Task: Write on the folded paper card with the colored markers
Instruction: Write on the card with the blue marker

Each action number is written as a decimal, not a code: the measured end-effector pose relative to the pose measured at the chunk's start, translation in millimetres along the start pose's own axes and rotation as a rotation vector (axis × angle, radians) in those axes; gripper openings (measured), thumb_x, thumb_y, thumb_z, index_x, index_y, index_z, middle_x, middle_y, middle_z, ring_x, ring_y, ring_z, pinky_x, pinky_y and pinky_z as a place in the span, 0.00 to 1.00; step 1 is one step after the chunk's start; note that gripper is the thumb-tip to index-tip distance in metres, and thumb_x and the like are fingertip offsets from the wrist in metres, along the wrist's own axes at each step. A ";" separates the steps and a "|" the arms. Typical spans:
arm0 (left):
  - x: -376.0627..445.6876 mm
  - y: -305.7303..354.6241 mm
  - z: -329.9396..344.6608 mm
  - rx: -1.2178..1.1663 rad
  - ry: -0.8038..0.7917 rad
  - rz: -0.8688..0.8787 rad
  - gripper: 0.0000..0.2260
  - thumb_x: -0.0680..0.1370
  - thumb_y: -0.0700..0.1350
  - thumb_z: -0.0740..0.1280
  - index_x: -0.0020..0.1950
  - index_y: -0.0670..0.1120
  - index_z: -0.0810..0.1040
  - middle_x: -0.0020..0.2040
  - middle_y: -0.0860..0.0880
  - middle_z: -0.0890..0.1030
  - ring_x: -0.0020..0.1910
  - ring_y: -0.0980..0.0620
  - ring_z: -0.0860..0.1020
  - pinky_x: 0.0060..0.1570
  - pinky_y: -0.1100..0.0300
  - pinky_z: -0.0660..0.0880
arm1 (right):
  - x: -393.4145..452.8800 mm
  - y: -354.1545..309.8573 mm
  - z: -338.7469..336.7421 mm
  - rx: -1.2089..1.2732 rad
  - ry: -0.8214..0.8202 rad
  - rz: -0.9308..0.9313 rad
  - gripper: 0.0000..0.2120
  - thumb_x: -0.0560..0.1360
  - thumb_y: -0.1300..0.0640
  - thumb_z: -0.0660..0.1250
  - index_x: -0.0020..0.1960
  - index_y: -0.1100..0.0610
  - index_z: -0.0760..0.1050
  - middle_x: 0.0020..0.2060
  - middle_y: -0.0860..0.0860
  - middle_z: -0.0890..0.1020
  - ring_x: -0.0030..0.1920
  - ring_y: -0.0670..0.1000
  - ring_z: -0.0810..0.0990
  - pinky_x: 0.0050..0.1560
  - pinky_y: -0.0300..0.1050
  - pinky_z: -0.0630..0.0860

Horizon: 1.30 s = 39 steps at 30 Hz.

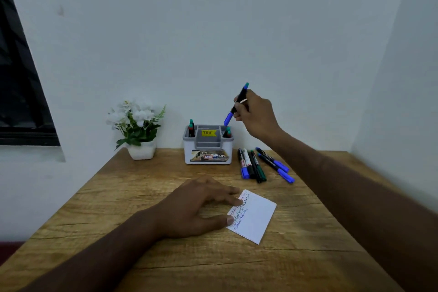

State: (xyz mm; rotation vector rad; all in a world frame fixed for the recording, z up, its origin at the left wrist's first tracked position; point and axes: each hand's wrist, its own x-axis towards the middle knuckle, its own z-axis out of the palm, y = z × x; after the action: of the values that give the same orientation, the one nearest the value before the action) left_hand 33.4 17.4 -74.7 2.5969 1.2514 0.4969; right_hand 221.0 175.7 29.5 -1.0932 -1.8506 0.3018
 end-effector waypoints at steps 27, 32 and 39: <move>-2.9 4.4 3.0 0.011 0.035 0.000 0.21 0.81 0.67 0.64 0.74 0.66 0.74 0.72 0.74 0.70 0.71 0.67 0.68 0.69 0.51 0.72 | -127.4 54.8 -53.8 -0.624 -0.366 0.090 0.05 0.78 0.59 0.70 0.53 0.57 0.82 0.48 0.53 0.86 0.52 0.55 0.83 0.50 0.47 0.78; -3.4 9.2 8.3 0.044 0.066 0.007 0.21 0.82 0.63 0.65 0.74 0.63 0.75 0.73 0.71 0.71 0.72 0.66 0.68 0.70 0.53 0.72 | -133.2 49.1 -65.9 -0.641 -0.377 0.179 0.13 0.77 0.56 0.72 0.59 0.58 0.78 0.51 0.54 0.83 0.52 0.54 0.79 0.45 0.48 0.76; -2.2 12.0 8.9 -0.010 0.066 0.029 0.21 0.82 0.54 0.70 0.75 0.62 0.72 0.69 0.67 0.76 0.69 0.64 0.73 0.66 0.63 0.72 | -149.4 15.7 -77.5 -0.007 -0.284 0.339 0.04 0.78 0.59 0.71 0.50 0.53 0.84 0.46 0.56 0.87 0.44 0.49 0.83 0.48 0.48 0.81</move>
State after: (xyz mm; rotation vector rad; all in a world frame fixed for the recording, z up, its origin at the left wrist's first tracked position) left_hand 44.2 7.9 -79.3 2.6140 1.2296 0.5978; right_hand 317.8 49.3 -27.3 -1.4294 -1.9044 0.6770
